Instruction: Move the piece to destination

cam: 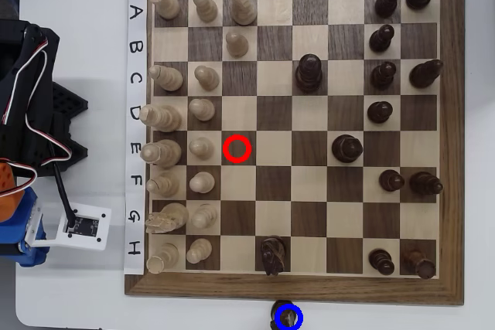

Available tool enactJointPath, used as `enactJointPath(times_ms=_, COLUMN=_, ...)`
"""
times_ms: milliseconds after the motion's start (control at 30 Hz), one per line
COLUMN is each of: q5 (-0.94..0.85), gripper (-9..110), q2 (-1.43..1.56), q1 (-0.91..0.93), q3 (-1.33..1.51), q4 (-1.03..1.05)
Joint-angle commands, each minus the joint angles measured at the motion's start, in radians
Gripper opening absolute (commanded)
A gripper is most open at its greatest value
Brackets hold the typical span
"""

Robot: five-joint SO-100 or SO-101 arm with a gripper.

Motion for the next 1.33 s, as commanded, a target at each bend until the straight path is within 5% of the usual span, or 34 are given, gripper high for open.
enactJointPath(times_ms=0, q5=0.048, gripper=0, q2=0.057, q1=0.032, q3=-0.037, q4=0.006)
enactJointPath(times_ms=1300, q5=0.066, gripper=0, q2=0.057, q1=0.043, q3=-0.037, q4=0.006)
